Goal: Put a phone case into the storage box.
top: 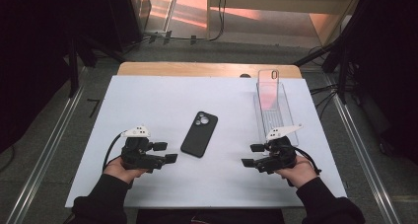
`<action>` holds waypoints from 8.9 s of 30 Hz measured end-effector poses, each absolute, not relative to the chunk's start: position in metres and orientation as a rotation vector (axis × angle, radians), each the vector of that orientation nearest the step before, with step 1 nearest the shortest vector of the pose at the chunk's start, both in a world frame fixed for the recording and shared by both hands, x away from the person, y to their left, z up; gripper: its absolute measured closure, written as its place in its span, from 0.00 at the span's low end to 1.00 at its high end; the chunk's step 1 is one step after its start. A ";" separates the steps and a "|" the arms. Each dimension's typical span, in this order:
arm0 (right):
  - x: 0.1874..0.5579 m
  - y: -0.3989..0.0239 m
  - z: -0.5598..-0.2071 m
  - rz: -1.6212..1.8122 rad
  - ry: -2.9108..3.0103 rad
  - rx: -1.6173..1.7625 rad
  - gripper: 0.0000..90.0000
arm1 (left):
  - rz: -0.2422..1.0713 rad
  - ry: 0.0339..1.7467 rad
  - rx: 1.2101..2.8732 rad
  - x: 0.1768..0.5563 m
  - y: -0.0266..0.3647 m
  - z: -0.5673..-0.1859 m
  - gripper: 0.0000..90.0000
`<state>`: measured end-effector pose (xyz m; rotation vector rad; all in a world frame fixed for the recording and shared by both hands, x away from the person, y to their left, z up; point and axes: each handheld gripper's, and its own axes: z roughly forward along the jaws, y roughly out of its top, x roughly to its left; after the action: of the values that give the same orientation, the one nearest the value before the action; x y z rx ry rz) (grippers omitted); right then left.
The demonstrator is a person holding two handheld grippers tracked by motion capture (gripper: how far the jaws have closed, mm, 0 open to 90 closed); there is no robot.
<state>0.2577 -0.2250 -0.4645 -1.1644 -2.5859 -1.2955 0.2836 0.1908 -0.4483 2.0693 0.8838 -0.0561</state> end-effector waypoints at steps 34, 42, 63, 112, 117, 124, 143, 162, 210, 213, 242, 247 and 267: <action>0.257 -0.226 -0.465 -1.288 -2.616 -1.184 0.29 | -0.034 0.986 2.074 0.336 0.142 -0.441 0.03; 0.258 -0.226 -0.466 -1.277 -2.615 -1.196 0.29 | -0.018 1.016 2.102 0.350 0.125 -0.447 0.00; 0.259 -0.225 -0.468 -1.232 -2.634 -1.204 0.28 | 0.054 1.044 2.207 0.376 0.074 -0.472 0.00; 0.259 -0.223 -0.468 -1.212 -2.655 -1.210 0.28 | 0.324 1.187 2.427 0.371 0.038 -0.495 0.09; 0.259 -0.224 -0.469 -1.211 -2.658 -1.209 0.28 | 0.325 1.196 2.425 0.371 0.040 -0.493 0.12; 0.260 -0.223 -0.469 -1.210 -2.658 -1.208 0.28 | 0.305 1.192 2.426 0.373 0.043 -0.491 0.16; 0.260 -0.224 -0.468 -1.213 -2.660 -1.207 0.28 | 0.227 1.187 2.382 0.375 0.053 -0.483 0.18; 0.258 -0.224 -0.466 -1.264 -2.643 -1.193 0.28 | 0.070 1.098 2.290 0.367 0.072 -0.449 0.18; 0.279 -0.182 -0.406 -1.426 -2.472 -1.317 0.25 | 0.192 0.953 2.024 0.291 0.085 -0.449 0.18; 0.284 -0.177 -0.402 -1.426 -2.469 -1.323 0.25 | 0.220 0.958 2.003 0.290 0.087 -0.450 0.17; 0.320 -0.153 -0.394 -1.420 -2.385 -1.381 0.24 | 0.349 0.860 1.880 0.286 0.082 -0.456 0.17; 0.327 -0.150 -0.394 -1.422 -2.360 -1.394 0.25 | 0.338 0.863 1.847 0.286 0.082 -0.454 0.17; 0.345 -0.156 -0.395 -1.431 -2.086 -1.502 0.76 | 0.345 0.865 1.840 0.279 0.075 -0.445 0.17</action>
<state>0.3451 -0.1561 -0.3946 -1.5022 -2.0857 -1.4310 0.2789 0.0748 -0.4455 1.8405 0.8648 0.3450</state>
